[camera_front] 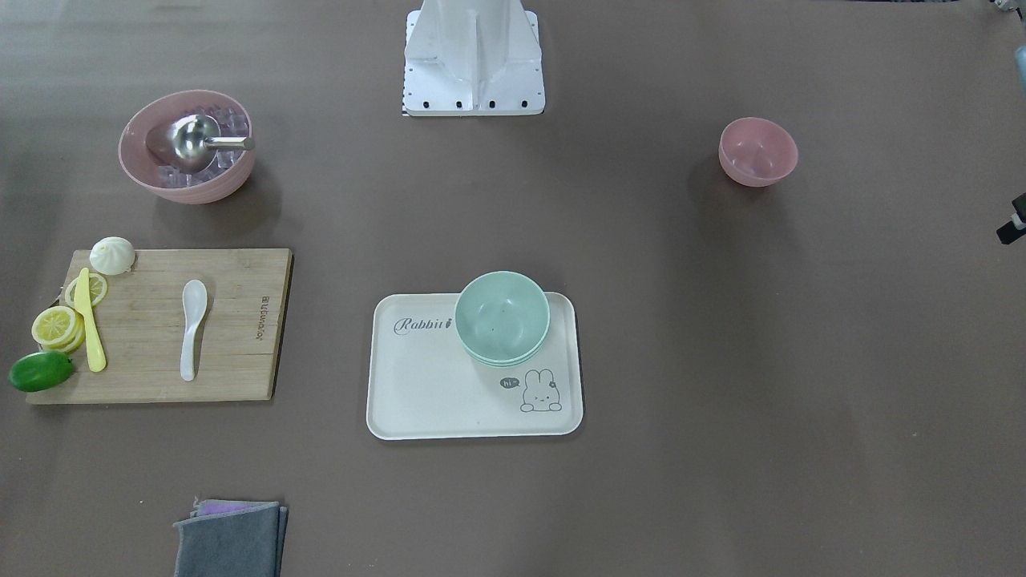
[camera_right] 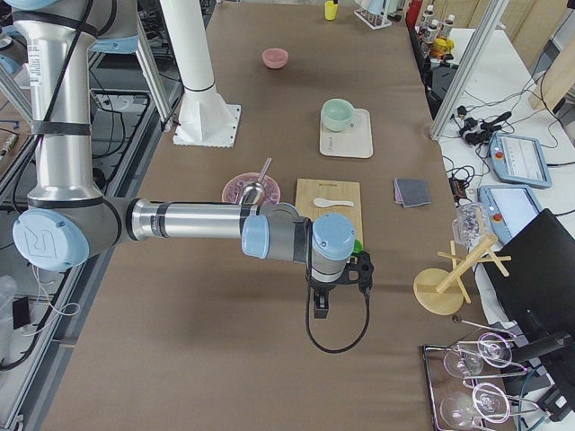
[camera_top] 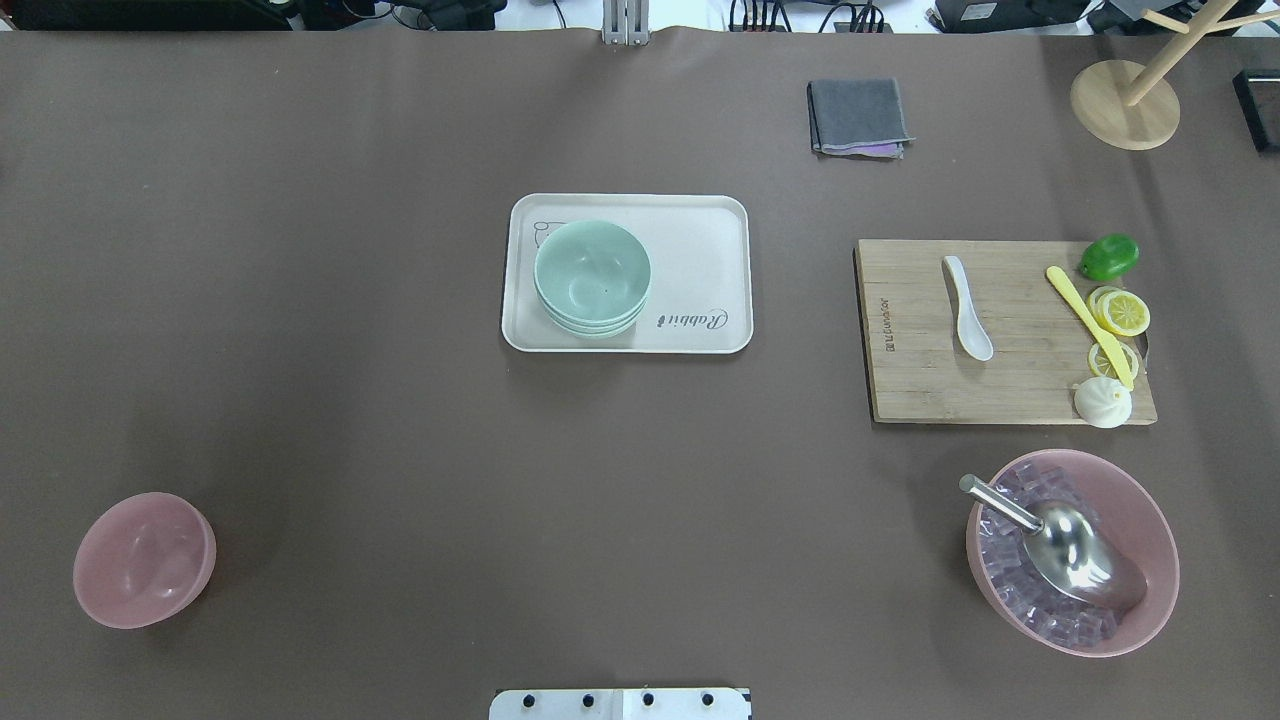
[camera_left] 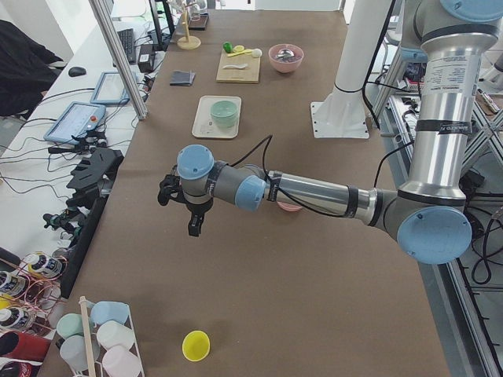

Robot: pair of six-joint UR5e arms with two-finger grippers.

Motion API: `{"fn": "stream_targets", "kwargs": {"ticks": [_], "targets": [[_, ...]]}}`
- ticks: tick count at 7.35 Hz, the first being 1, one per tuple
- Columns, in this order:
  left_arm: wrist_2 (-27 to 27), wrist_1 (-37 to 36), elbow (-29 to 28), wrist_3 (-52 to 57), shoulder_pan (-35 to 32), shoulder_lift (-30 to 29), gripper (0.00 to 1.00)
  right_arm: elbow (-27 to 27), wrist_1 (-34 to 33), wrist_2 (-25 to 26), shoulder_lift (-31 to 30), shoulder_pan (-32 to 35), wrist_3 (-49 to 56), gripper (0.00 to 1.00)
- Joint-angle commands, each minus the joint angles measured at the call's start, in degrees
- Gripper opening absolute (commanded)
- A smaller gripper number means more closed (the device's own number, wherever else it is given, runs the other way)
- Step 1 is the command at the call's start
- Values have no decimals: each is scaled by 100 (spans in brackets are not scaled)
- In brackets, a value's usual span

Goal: Stack pink bowl on green and place spoon

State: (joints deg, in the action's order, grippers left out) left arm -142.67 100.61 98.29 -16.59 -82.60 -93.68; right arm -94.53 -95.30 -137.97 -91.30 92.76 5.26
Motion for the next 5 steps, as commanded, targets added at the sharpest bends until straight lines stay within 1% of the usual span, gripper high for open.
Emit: {"fn": "stream_targets", "kwargs": {"ticks": [1,2,3,4,5], "targets": [[-166,108,356,-240,374,7,98,-189,-6,-63,24,-56,-7,100],[454,543,488,-318,655,94,98,-389,-6,-72,42,-196,-7,100],[616,791,550,-458,727,348,98,-478,-6,-89,85,-197,-7,100],[583,933,612,-1669,919,368,98,-583,-6,-133,95,-328,-112,100],[600,1665,656,-2873,1434,655,98,-567,-6,-107,208,-512,-852,100]]}}
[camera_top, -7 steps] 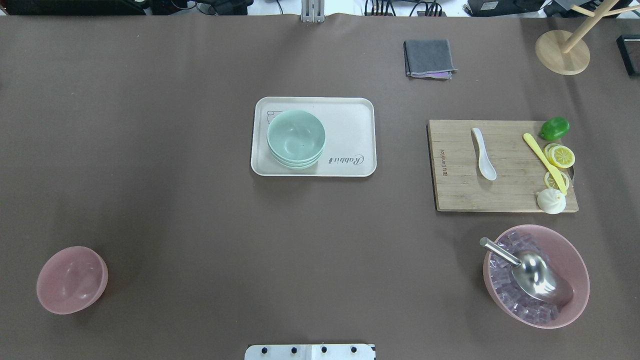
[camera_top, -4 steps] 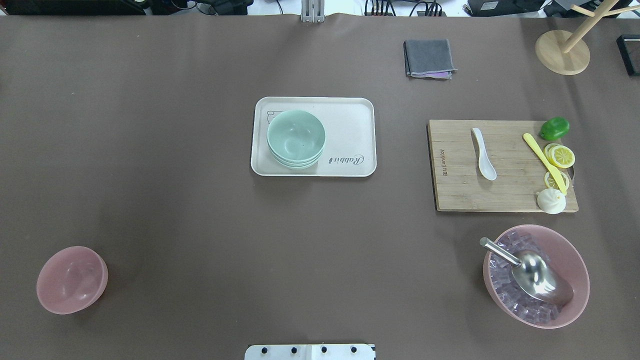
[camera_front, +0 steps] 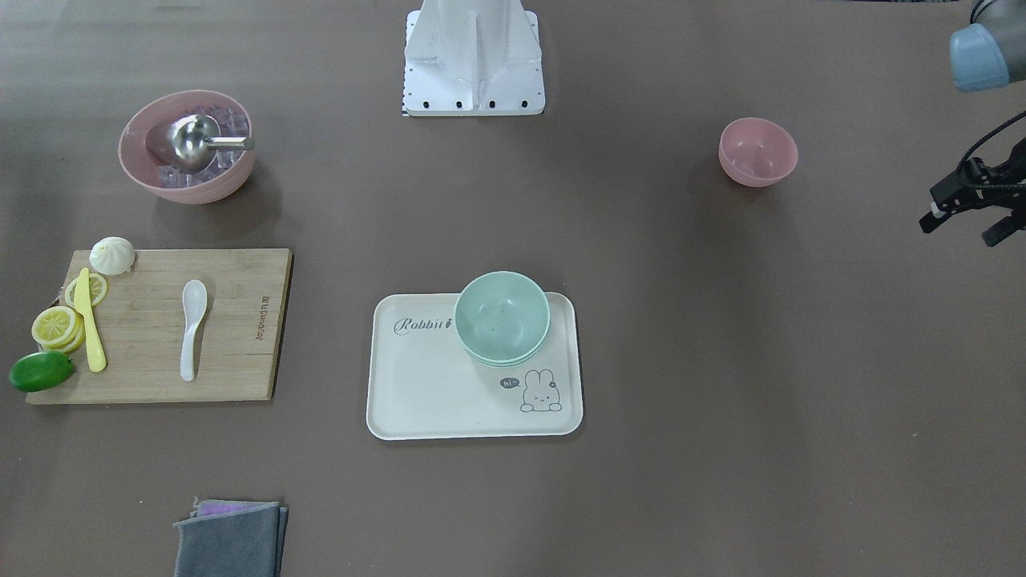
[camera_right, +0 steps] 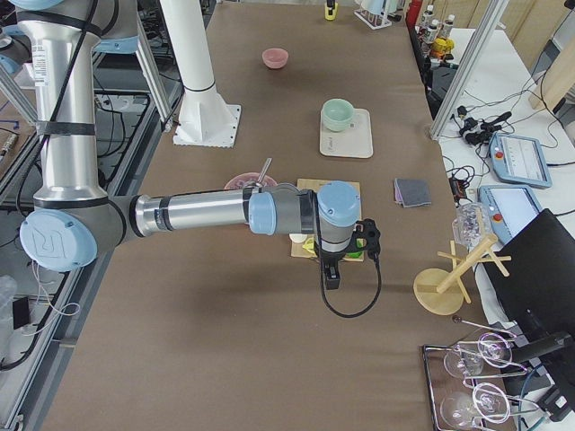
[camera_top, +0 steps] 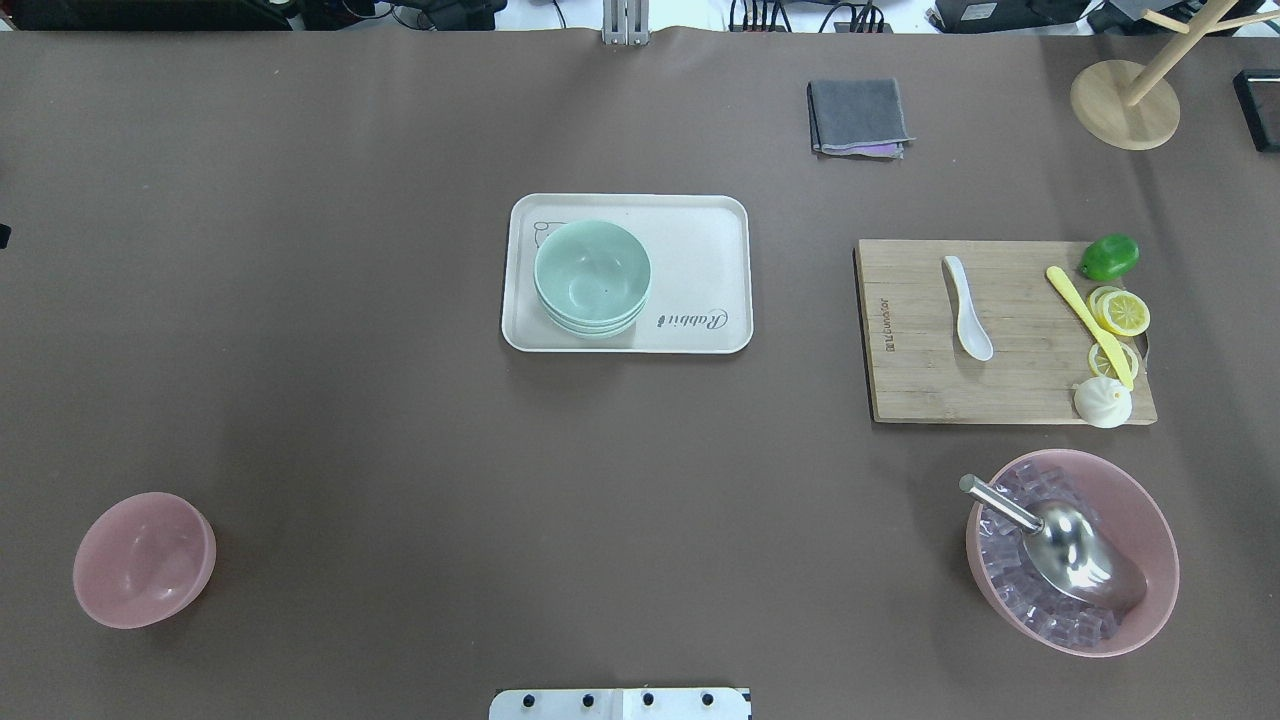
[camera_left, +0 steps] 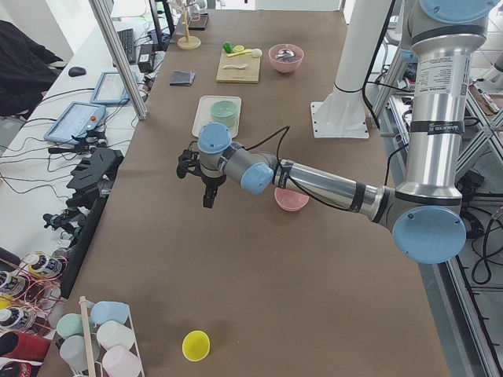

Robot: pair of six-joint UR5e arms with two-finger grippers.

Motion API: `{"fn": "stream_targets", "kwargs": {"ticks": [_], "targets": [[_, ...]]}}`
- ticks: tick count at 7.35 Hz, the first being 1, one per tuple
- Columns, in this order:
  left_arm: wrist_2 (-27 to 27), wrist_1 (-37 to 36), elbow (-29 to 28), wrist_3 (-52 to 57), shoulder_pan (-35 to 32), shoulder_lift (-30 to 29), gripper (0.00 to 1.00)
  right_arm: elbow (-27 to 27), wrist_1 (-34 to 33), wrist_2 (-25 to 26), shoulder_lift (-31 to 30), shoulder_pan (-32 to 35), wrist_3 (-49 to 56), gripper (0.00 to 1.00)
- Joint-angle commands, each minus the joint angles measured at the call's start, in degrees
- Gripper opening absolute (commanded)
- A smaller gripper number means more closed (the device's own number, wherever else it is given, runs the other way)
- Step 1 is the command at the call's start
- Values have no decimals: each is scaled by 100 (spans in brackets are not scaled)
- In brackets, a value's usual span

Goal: Stack pink bowl on green and place spoon
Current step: 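Lower the left gripper to the rim of the pink bowl and grasp it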

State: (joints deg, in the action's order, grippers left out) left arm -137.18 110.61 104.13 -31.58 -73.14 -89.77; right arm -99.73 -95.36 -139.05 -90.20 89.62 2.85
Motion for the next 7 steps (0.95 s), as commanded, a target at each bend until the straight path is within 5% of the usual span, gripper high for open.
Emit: {"fn": "stream_targets", "kwargs": {"ticks": [1,3,7], "targets": [[112,1629,55,-2073,999,702,98,-99,9,-34,186,-234,-1611,100],[523,2689,81,-2273,1529,1555,98,-99,17,-427,196,-269,-1710,100],[964,4124,90,-3853,3004,2007,98,-284,18,-500,432,-664,-1884,100]]}}
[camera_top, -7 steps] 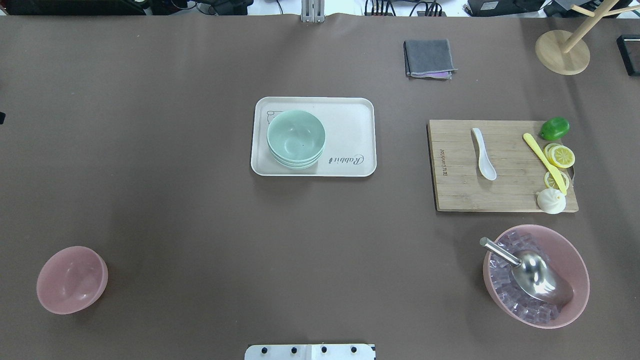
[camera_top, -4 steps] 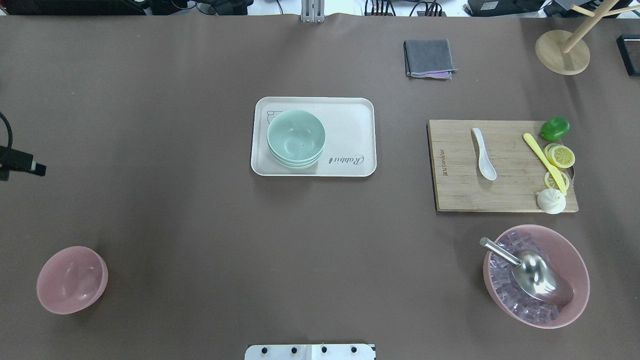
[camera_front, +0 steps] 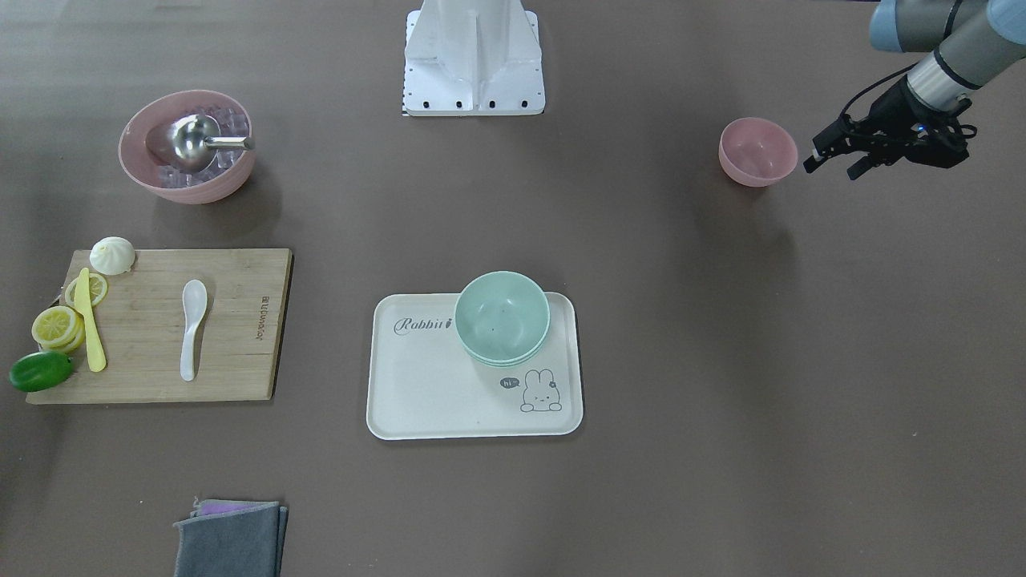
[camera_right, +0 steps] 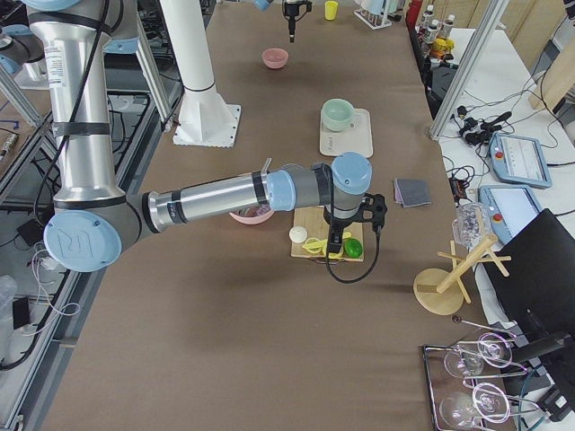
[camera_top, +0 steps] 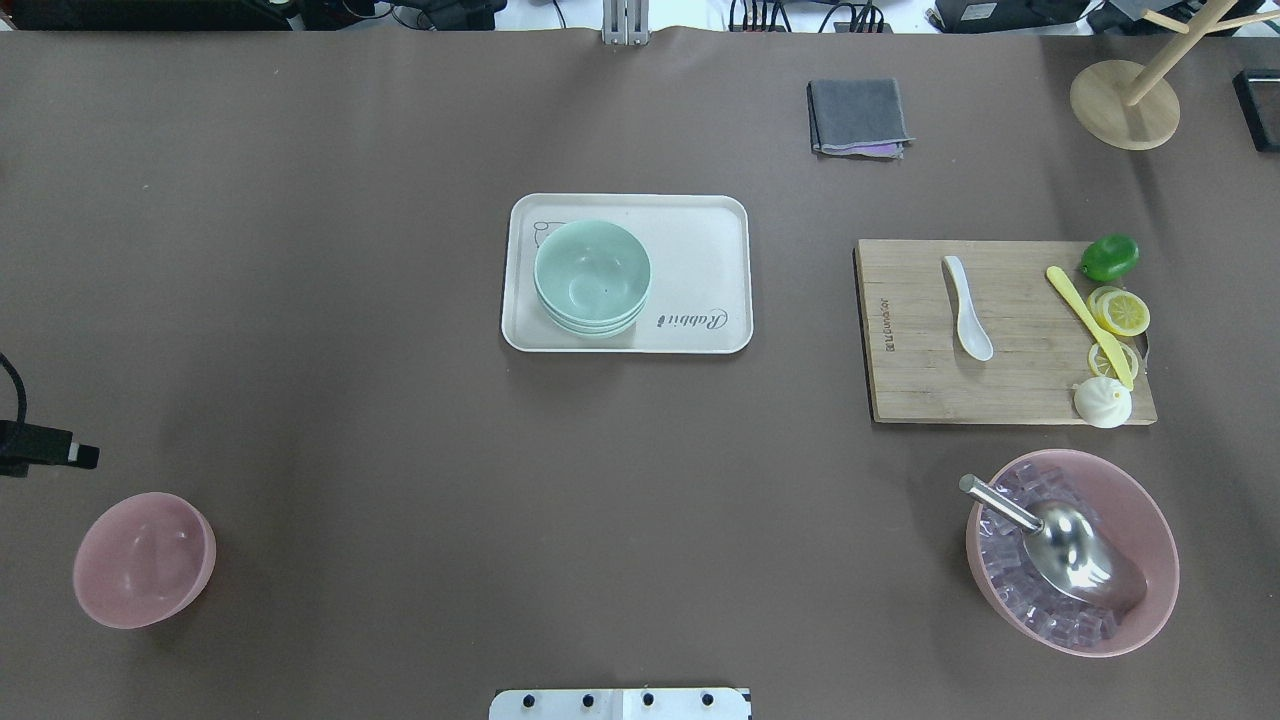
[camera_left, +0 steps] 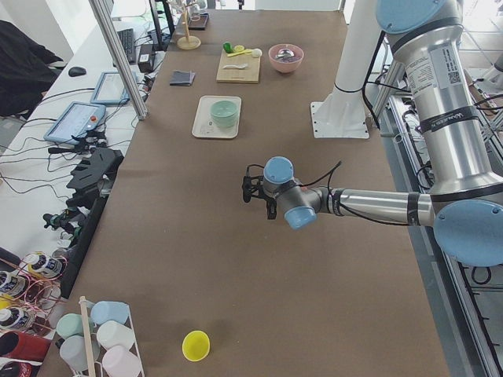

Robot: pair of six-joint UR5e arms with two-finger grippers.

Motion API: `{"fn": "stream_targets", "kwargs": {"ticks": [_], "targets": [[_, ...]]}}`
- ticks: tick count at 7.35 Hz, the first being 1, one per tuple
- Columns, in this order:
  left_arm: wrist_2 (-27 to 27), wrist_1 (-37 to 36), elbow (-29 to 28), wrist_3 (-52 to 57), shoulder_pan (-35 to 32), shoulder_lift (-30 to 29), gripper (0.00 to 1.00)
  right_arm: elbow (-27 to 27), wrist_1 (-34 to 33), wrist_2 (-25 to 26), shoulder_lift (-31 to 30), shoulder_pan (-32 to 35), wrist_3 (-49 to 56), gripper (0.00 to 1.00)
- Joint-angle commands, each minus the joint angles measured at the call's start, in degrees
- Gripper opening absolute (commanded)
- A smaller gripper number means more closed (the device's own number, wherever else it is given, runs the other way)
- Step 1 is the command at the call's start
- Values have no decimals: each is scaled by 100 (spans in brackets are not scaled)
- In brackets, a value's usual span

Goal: Stack pink bowl on green and place spoon
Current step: 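Lower the left gripper to the rim of the pink bowl and grasp it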

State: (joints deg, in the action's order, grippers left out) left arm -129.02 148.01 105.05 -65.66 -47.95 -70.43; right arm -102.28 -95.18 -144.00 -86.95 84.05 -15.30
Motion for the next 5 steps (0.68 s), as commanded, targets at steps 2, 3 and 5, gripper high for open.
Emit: {"fn": "stream_targets", "kwargs": {"ticks": [2,3,5], "targets": [[149,448,-2,-430,550,223,93,-37,-10,206,283,-283,-123,100],[149,448,-2,-430,602,240,78,-37,-18,206,292,-336,-131,100],[149,439,-11,-430,725,249,67,-46,-10,311,292,-372,-123,100]]}}
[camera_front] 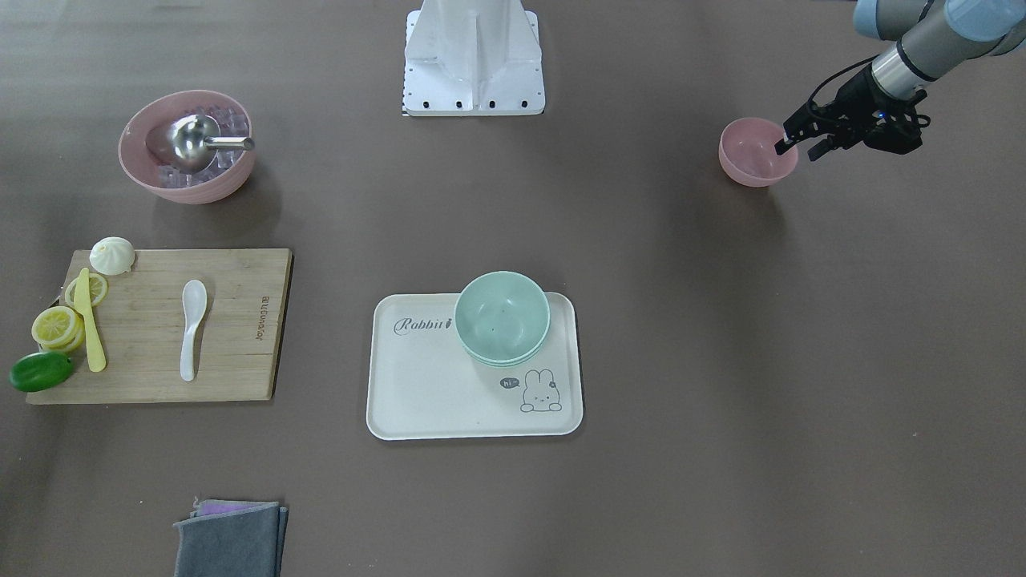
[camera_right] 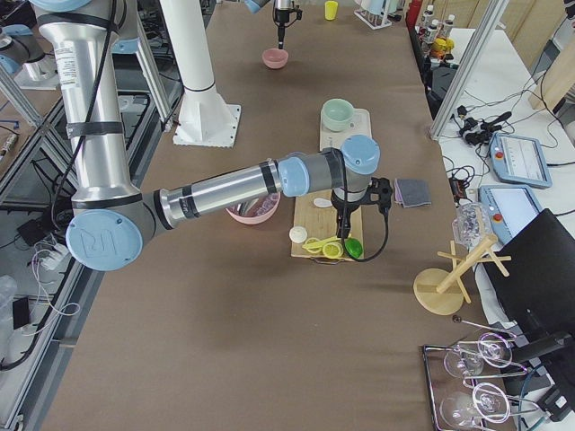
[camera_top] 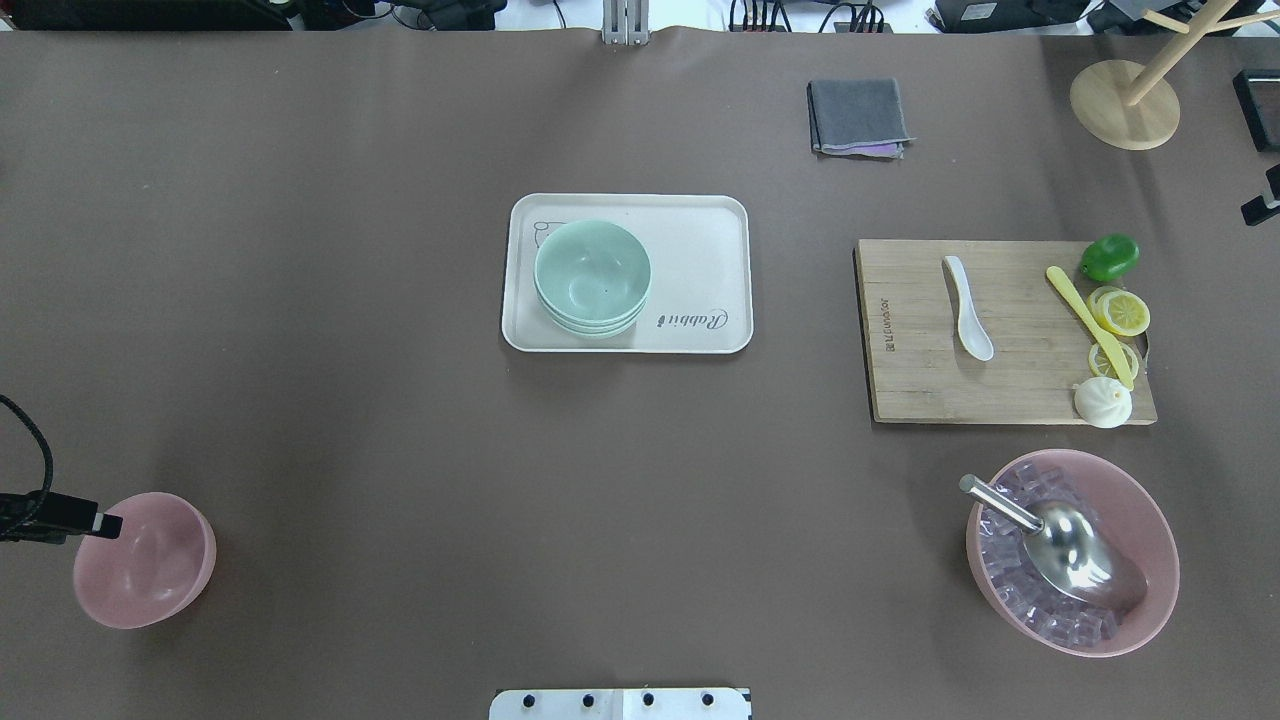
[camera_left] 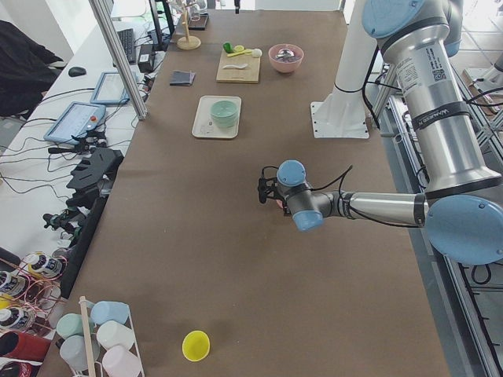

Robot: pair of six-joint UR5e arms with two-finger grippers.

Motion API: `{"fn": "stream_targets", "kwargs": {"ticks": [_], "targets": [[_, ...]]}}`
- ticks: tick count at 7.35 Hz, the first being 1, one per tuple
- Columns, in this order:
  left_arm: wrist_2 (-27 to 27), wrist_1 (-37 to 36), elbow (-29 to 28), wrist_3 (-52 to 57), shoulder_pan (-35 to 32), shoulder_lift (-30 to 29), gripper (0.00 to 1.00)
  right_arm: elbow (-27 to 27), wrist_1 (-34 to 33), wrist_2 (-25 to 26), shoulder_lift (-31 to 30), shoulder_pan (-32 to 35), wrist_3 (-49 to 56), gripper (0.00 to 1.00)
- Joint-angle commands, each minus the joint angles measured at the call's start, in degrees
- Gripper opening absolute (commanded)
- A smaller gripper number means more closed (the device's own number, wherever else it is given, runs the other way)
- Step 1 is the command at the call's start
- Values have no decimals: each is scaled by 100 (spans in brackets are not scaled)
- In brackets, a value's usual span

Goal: Stack pink bowl on green and place spoon
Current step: 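Lower the left gripper to the rim of the pink bowl and grasp it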

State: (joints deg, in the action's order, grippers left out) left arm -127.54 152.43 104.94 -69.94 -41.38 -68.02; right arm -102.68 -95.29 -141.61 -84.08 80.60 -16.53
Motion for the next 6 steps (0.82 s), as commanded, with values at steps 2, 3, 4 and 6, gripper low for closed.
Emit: {"fn": "stream_targets", "kwargs": {"ticks": [2,3,4,6], "targets": [[10,-2,-44,-2,77,8,67,-6,2,64,15,-53,1,99],[10,-2,-131,7,147,8,67,-6,2,46,15,-70,-8,99],[36,-2,-158,-2,191,0,67,-6,2,46,15,-70,-8,99],[36,-2,-220,-10,271,-27,29,-23,2,20,24,-70,-8,99]]}}
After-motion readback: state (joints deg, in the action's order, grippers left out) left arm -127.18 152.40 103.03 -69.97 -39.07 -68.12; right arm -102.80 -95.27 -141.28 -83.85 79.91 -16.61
